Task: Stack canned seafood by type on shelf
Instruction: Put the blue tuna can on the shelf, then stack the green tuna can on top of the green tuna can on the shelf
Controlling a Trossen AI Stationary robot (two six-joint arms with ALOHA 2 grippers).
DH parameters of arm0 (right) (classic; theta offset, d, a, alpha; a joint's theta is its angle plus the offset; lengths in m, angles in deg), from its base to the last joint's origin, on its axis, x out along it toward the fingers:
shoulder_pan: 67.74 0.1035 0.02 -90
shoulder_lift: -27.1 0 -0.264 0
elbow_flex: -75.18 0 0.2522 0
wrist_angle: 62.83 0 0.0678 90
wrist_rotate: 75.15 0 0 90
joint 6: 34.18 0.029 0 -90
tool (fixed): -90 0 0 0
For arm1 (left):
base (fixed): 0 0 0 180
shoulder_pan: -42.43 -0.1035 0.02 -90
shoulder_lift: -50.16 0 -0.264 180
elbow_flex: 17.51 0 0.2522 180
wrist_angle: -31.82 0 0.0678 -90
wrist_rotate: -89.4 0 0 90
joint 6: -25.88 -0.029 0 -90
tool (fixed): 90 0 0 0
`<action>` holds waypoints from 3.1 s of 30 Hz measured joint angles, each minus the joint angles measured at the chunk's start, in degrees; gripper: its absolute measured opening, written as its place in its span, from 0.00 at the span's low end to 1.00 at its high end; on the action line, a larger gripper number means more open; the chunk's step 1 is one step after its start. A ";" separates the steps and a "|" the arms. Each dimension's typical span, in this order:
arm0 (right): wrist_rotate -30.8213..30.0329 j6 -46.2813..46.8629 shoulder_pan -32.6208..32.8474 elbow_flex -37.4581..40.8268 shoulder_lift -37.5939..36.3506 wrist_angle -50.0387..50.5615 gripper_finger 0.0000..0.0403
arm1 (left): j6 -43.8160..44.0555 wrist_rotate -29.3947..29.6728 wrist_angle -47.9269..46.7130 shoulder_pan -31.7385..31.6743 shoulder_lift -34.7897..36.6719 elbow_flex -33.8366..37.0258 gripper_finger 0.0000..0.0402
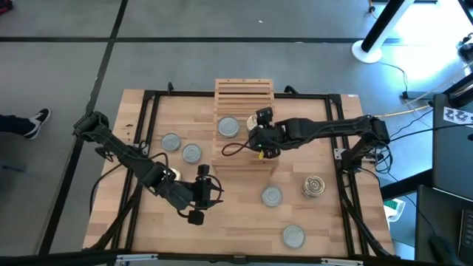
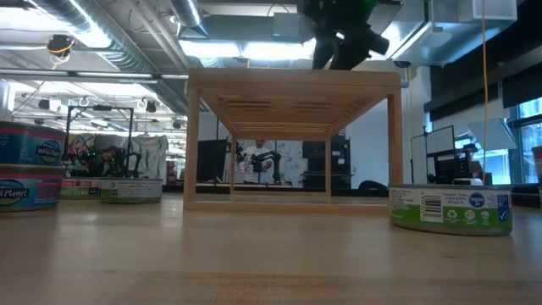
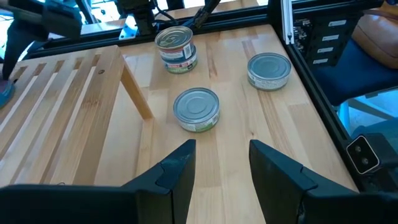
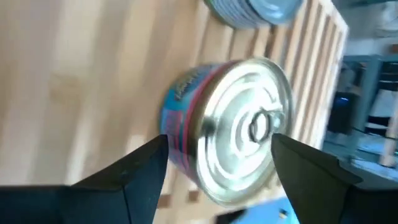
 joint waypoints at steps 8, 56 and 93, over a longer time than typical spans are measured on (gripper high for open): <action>2.85 0.29 0.02 -0.28 0.00 2.22 0.71 | 0.00 0.01 0.06 0.02 0.00 0.00 0.36; -5.94 56.21 38.65 -0.33 -2.58 23.25 0.71 | -20.79 -5.29 40.25 -4.85 -17.46 -0.02 0.36; -2.71 66.46 40.50 19.16 -2.56 -1.41 0.71 | -29.77 -11.75 44.09 -12.17 -42.10 -8.85 0.36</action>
